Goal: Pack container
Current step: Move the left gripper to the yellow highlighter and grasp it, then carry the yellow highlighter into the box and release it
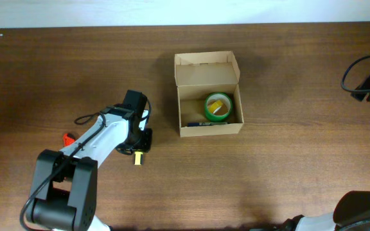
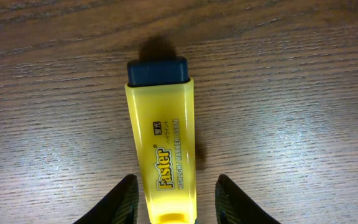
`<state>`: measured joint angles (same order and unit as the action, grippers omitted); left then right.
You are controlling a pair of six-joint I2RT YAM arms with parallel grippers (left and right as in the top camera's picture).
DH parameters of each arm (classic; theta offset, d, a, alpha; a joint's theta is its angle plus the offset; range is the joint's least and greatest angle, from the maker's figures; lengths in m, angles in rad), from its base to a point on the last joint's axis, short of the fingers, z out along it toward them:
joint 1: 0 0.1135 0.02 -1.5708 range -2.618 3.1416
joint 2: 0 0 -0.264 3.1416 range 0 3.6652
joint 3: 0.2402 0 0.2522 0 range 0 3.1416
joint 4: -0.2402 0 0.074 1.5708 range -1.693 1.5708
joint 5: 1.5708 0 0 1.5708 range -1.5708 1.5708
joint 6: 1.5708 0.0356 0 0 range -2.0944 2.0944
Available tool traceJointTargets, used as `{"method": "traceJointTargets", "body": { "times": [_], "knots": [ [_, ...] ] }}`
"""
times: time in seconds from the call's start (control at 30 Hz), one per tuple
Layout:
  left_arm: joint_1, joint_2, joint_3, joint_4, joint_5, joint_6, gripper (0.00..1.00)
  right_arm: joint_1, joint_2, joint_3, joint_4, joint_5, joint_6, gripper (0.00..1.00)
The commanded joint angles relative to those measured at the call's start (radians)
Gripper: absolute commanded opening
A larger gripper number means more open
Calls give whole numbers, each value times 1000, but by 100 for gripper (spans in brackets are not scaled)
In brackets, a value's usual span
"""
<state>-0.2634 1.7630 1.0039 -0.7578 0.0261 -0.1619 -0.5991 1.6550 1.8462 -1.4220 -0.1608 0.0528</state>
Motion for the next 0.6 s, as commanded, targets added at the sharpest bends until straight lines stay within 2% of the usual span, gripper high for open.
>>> {"method": "traceJointTargets", "body": {
  "times": [0.0,0.23,0.27,0.33,0.4,0.43,0.57],
  "knots": [
    [2,54,-8,3,-4,-2,39,-3,3,-4,0,-13,8,99],
    [2,94,-8,11,-4,-2,38,-3,3,-4,0,-12,8,99],
    [2,94,-8,15,-3,-3,34,-3,3,-4,0,-12,8,99],
    [2,94,-8,19,-3,-3,16,-3,3,-4,1,-12,8,99],
    [2,94,-8,21,-3,-3,6,-3,3,-4,0,-12,8,100],
    [2,94,-8,22,-3,-3,2,-3,3,-4,0,-12,8,99],
    [2,93,7,20,-3,-2,2,-3,3,-4,0,-13,8,99]
  ]
}}
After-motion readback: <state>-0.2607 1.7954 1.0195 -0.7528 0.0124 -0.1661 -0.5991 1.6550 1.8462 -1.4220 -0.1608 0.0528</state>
